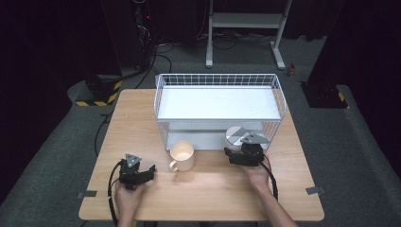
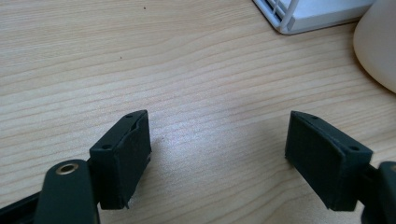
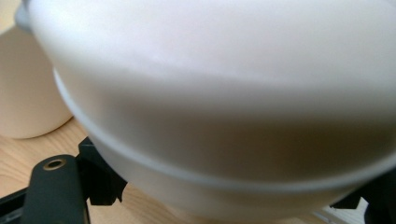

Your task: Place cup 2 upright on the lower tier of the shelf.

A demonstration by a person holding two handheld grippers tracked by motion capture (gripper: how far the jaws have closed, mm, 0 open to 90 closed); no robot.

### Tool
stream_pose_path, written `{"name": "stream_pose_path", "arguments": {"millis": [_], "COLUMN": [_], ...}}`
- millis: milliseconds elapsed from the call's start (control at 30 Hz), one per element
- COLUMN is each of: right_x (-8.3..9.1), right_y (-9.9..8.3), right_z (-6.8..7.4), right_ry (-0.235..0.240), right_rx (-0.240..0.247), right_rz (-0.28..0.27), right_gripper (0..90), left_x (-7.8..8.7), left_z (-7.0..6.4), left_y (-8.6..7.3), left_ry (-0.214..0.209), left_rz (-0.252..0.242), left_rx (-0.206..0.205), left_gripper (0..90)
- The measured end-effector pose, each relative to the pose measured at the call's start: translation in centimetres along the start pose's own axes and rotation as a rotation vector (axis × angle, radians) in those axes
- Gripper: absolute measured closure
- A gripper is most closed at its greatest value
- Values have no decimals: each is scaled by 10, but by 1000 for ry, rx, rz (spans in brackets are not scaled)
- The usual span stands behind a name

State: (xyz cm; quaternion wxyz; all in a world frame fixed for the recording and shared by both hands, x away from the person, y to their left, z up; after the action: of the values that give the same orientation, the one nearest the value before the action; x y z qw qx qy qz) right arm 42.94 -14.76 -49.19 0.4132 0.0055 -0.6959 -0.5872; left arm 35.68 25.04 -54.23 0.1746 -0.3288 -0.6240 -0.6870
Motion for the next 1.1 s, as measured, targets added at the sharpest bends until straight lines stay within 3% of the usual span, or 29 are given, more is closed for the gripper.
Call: {"name": "stream_pose_path", "arguments": {"millis": [300, 500, 733, 867, 1067, 1100], "right_x": [-9, -17, -22, -25, -29, -30], "right_y": [6, 9, 11, 13, 15, 16], "right_z": [-6, -11, -16, -19, -22, -22], "right_ry": [-15, -32, -40, -45, -56, -68], "right_rx": [0, -26, -48, -27, -33, -52], "right_rz": [14, 35, 38, 29, 32, 35], "right_gripper": [191, 191, 191, 190, 189, 189], "left_x": [0, 0, 0, 0, 0, 0], "left_z": [0, 0, 0, 0, 0, 0], "left_y": [0, 0, 0, 0, 0, 0], "left_ry": [0, 0, 0, 0, 0, 0], "left_rz": [-1, 0, 0, 0, 0, 0], "left_rx": [0, 0, 0, -1, 0, -1], "left_gripper": [225, 225, 225, 224, 225, 224]}}
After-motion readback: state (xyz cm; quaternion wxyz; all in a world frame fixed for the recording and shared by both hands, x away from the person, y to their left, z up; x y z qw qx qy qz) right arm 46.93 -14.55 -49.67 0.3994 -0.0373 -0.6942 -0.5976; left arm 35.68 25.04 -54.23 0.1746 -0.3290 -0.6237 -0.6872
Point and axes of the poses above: each handheld gripper's, and its own axes: x roughly backward along the jaws, y roughly out of its top, z roughly to its left, the point moved 2 cm from there along -x, roughly forward along the jaws
